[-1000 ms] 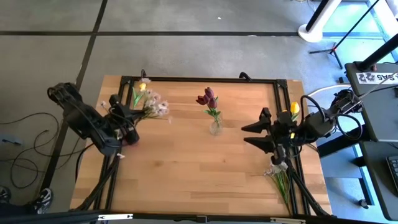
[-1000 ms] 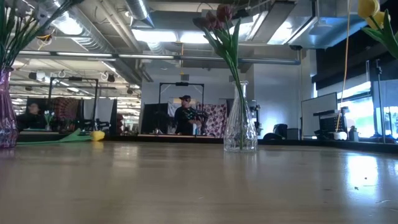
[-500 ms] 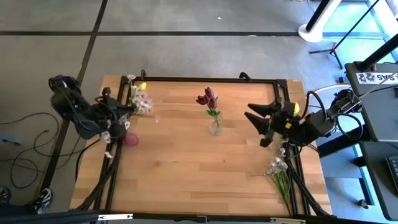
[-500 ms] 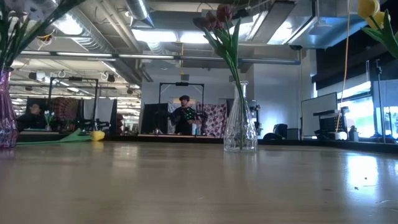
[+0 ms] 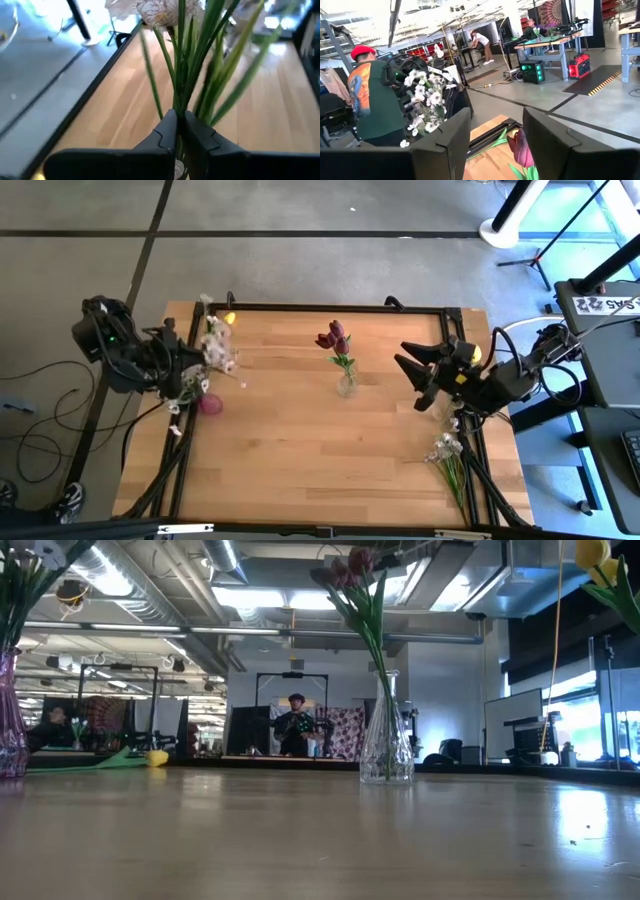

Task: Sort flowers into vase by color
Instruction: Put the left white flowers into the violet vase

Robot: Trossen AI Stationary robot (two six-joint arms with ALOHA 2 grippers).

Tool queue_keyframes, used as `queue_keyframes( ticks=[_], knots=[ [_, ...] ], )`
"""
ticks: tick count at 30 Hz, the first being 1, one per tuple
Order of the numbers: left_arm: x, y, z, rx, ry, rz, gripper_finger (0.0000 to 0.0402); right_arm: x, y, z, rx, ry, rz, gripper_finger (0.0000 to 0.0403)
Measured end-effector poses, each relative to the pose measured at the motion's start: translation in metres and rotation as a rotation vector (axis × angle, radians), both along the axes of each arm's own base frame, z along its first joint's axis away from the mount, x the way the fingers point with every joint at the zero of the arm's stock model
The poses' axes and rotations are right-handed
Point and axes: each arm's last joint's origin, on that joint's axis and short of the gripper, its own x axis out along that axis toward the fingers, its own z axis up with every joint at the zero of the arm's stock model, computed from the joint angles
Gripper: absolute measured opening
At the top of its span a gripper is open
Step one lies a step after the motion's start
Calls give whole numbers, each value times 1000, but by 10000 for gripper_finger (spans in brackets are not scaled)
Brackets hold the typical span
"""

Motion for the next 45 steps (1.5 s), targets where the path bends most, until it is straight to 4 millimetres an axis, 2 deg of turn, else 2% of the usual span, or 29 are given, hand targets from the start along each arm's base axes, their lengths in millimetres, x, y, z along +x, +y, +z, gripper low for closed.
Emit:
queue_keyframes(
  ticks=[3, 11, 18, 25, 29, 34, 45],
  knots=[
    [-4, 5, 0, -72, -41, 50, 14, 0, 0, 0, 29, -12, -14, 182],
    [-13, 16, -2, -99, -91, 121, 14, 2, 1, -2, 60, -25, -11, 182],
    [-15, 22, 1, 36, -134, 151, 14, 9, 6, -8, 45, 0, -1, 182],
    [-22, 31, 17, 102, -180, 184, 14, 14, 10, -12, 82, -10, 11, 182],
    [-26, 34, 23, 7, -148, 157, 14, 16, 11, -12, 119, -28, 32, 182],
    [-32, 38, 13, -170, -140, 185, 14, 18, 13, -14, 139, -33, 67, 182],
    [-60, 64, -20, -290, -239, 246, 14, 23, 17, -18, 139, -23, 65, 182]
  ],
)
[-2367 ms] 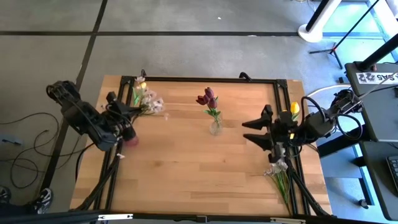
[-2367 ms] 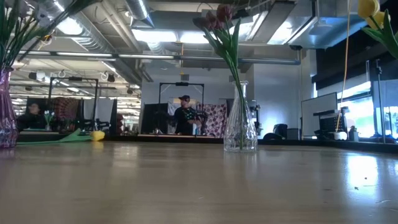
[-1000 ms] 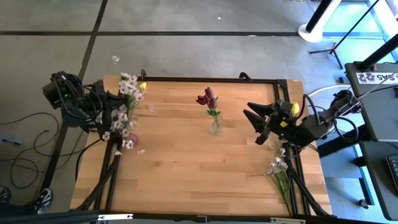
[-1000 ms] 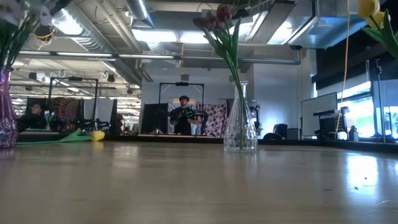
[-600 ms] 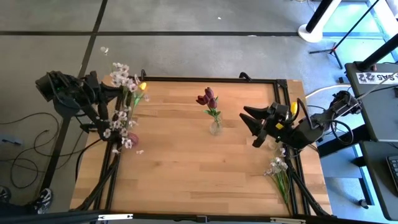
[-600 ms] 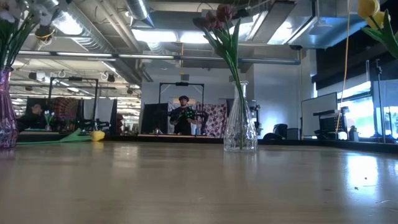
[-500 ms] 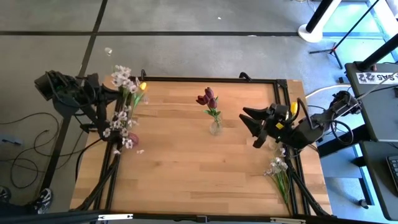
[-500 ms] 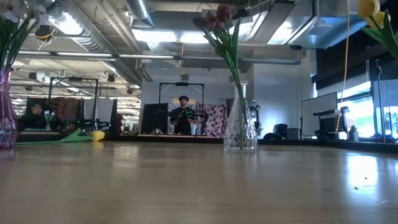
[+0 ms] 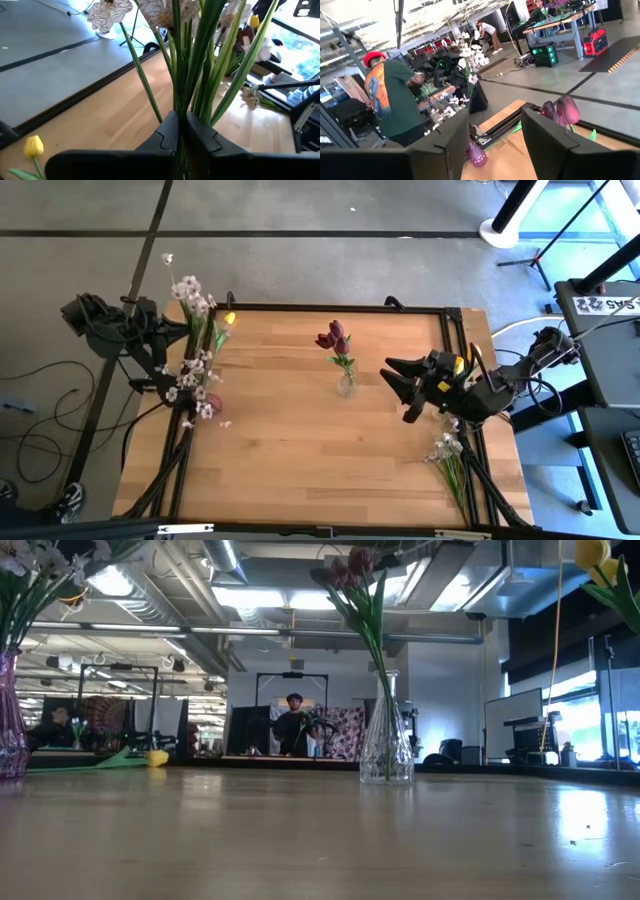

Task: Sort flowers into vase by color
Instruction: Put the left white flowers into the violet vase

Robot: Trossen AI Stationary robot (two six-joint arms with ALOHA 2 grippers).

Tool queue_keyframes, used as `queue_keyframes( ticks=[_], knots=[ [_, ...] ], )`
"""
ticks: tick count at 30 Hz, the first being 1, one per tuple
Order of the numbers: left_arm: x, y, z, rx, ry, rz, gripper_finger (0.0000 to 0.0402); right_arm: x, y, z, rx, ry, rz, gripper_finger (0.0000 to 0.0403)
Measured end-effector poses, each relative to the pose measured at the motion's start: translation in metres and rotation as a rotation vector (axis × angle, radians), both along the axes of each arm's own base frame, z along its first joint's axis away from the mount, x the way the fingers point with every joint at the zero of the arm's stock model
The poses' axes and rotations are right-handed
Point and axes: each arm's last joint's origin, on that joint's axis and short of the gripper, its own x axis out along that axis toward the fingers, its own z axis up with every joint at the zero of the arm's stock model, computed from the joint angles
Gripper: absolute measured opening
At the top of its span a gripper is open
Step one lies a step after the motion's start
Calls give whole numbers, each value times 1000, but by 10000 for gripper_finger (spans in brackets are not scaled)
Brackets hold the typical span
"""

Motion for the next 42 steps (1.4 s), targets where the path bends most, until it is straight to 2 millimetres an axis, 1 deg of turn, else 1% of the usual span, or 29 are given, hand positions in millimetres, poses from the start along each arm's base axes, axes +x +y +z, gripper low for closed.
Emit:
queue_keyframes(
  ticks=[5, 8, 11, 14, 19, 24, 29, 32, 35, 37, 39, 42],
  knots=[
    [-2, 2, -19, 1, 13, -10, 14, 0, 0, 0, 50, -24, 0, 182],
    [-3, 2, -27, 1, 18, -17, 14, 0, 0, 0, 89, -42, 1, 182],
    [-4, 3, -28, 1, 10, -28, 14, 0, 0, 0, 127, -60, 1, 182],
    [-2, 1, -25, 5, -10, -53, 14, 0, 0, 0, 151, -72, 1, 182],
    [-1, -2, -24, 30, 25, -136, 14, 0, 0, 1, 156, -78, 1, 182],
    [0, -4, -37, 24, 32, -157, 14, 0, 0, 1, 159, -82, 1, 182],
    [8, -15, -50, 0, -22, -276, 14, 0, 0, 1, 161, -85, -7, 182],
    [9, -18, -57, 10, -32, -322, 14, -1, -1, 1, 161, -87, -36, 182],
    [6, -17, -58, 22, -37, -337, 14, -1, -1, 1, 161, -88, -53, 182],
    [4, -16, -56, 13, -45, -380, 14, -1, -2, 1, 161, -88, -62, 182],
    [1, -17, -51, 4, -60, -437, 14, -1, -2, 1, 161, -89, -69, 182],
    [-2, -19, -43, -11, -98, -568, 14, -1, -2, 1, 161, -89, -71, 182]
  ],
)
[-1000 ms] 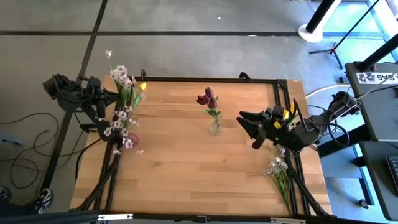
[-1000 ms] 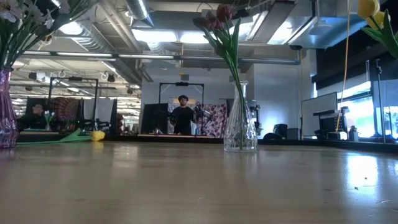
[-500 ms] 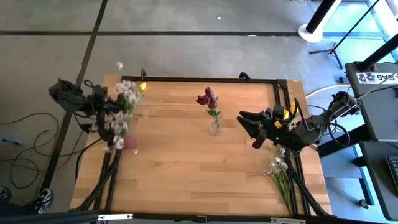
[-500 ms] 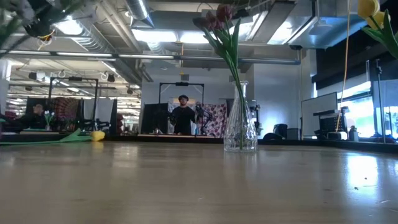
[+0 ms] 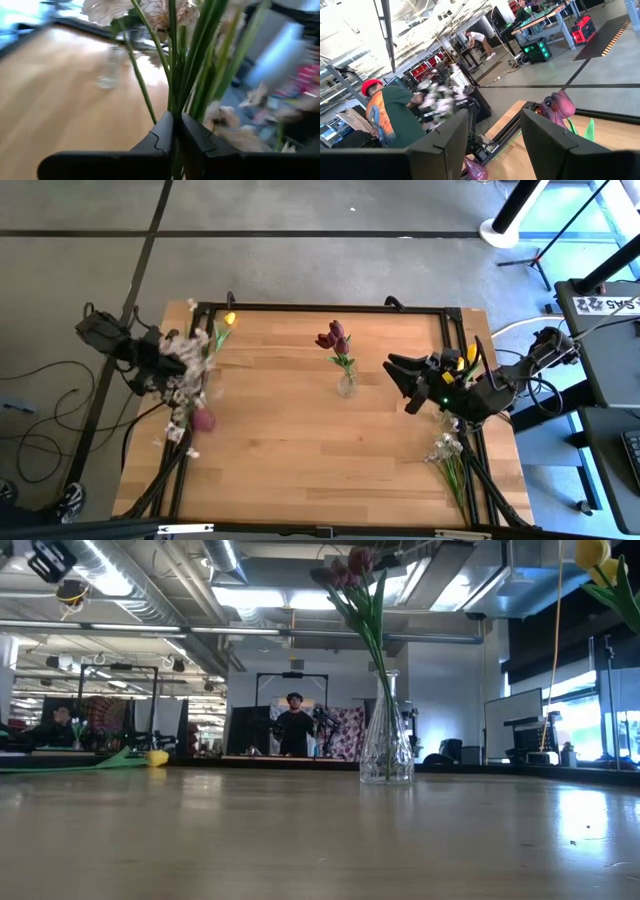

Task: Sort flowers into vase by color
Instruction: Put the left white flowers into the violet vase

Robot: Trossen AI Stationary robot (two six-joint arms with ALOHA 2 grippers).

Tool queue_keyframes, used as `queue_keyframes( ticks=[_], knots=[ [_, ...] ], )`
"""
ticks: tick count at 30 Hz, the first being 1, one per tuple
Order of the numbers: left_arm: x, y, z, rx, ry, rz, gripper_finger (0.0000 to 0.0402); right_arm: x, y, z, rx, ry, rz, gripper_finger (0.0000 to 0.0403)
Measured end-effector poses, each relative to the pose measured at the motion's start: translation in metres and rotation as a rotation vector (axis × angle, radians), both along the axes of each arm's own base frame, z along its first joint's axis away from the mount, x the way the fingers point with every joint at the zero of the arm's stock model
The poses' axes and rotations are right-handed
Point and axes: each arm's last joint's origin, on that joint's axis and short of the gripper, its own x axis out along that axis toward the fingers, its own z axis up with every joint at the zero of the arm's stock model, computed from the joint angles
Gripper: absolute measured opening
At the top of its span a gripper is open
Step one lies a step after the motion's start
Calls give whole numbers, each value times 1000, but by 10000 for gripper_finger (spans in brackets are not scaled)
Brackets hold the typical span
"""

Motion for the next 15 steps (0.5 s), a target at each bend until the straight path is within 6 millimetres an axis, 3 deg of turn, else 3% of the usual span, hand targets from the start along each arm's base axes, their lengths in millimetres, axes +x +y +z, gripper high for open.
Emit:
queue_keyframes(
  ticks=[10, 15],
  knots=[
    [-4, -10, 2, -22, 8, -294, 14, 0, -1, 1, 10, -11, -26, 182],
    [-9, -9, -2, 19, 16, -308, 14, -2, -2, 2, 18, -16, -97, 182]
  ],
)
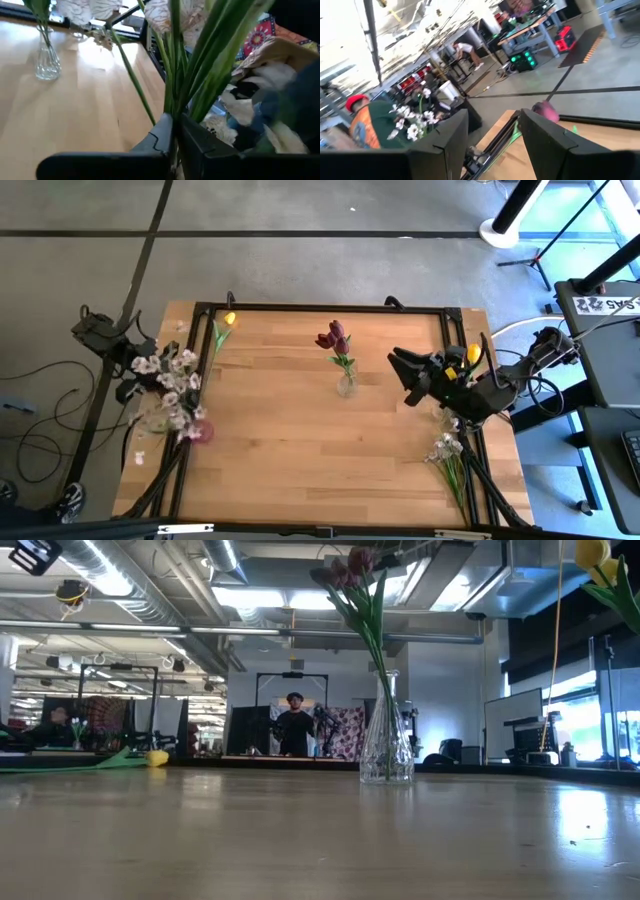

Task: Sort flowers into vase by color
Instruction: Put the left white flowers into the violet vase

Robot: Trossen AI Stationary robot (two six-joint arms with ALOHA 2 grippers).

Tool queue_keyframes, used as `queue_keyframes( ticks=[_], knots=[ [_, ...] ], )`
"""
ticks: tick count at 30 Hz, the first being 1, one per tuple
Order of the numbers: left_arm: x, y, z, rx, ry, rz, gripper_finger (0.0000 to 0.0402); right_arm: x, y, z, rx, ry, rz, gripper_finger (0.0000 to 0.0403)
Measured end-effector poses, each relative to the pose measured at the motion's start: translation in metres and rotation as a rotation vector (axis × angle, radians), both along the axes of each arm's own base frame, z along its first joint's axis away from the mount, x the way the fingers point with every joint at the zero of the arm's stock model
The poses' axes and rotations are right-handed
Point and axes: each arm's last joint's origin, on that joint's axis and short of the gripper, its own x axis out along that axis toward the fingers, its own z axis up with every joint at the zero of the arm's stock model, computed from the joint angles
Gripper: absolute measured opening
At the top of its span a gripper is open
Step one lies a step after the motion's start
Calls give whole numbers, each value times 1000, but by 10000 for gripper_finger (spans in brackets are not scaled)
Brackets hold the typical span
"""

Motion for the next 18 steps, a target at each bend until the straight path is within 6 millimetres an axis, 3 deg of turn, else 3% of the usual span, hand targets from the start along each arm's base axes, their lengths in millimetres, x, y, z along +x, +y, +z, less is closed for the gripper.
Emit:
queue_keyframes(
  ticks=[10, 18],
  knots=[
    [-12, 0, -5, -22, -26, -72, 14, -1, -2, 0, 8, -3, -67, 182],
    [3, -12, -27, 28, 50, -122, 14, -2, -3, 0, 12, 0, -129, 182]
  ],
)
